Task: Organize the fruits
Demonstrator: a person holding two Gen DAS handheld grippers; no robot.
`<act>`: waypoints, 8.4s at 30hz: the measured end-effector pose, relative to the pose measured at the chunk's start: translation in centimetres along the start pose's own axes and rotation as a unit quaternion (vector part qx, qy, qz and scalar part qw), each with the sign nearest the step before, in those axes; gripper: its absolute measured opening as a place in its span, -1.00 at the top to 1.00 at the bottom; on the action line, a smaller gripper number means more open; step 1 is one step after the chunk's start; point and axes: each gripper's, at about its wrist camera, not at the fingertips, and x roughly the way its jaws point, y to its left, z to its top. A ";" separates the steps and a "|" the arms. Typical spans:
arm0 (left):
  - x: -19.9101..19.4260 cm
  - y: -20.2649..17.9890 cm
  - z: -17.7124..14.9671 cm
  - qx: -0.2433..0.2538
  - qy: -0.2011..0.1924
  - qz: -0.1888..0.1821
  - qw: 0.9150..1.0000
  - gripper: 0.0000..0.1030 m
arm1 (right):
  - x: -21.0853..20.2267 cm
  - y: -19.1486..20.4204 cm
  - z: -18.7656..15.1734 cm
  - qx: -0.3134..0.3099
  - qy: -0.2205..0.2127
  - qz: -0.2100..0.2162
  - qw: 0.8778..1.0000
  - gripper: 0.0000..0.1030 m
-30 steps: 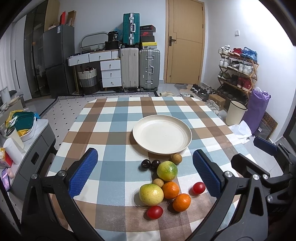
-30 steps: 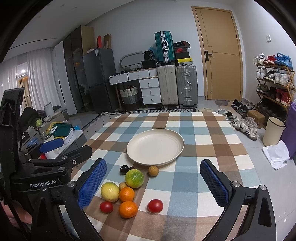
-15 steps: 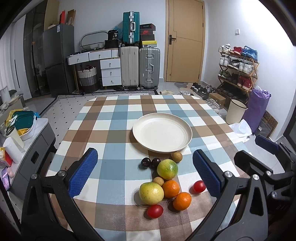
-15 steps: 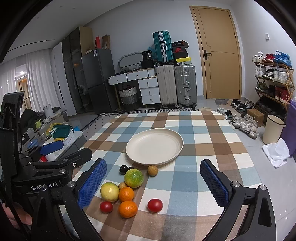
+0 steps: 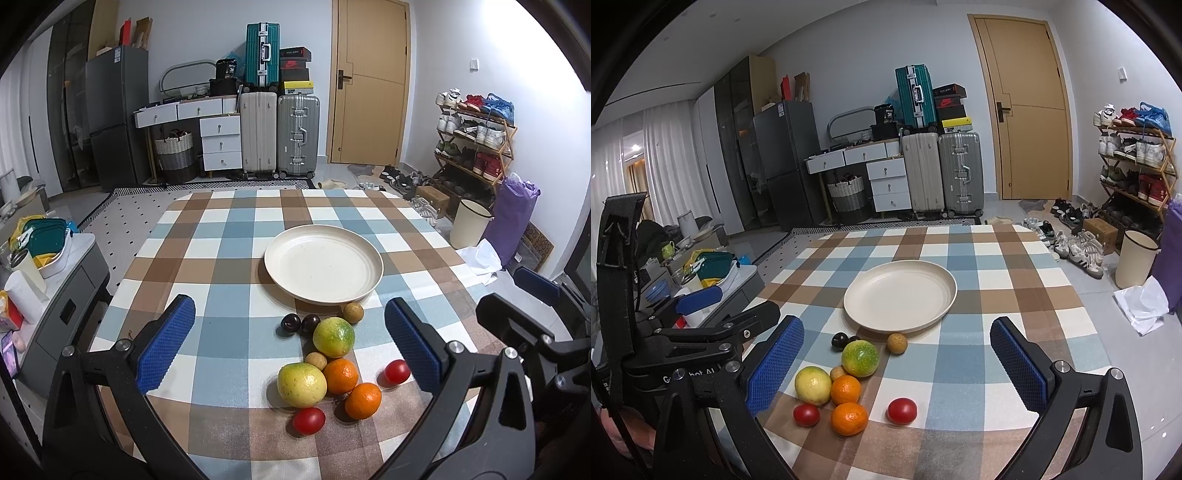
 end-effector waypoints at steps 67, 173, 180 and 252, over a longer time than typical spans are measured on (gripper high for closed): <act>15.3 4.9 -8.6 -0.096 0.191 -0.237 0.948 0.08 | 6.3 -3.4 -2.6 0.058 0.061 0.019 0.996 -1.00; 14.9 6.1 -0.6 -0.090 0.141 -0.205 0.964 0.08 | 14.4 -3.4 -1.3 0.098 0.150 0.182 0.967 0.04; 16.8 5.2 2.0 -0.085 0.139 -0.210 0.964 0.08 | 15.1 -4.3 0.8 0.083 0.132 0.192 0.969 0.04; 15.0 2.9 3.3 -0.050 0.116 -0.181 0.975 0.06 | 12.6 -5.3 4.2 0.051 0.048 0.141 0.988 -0.61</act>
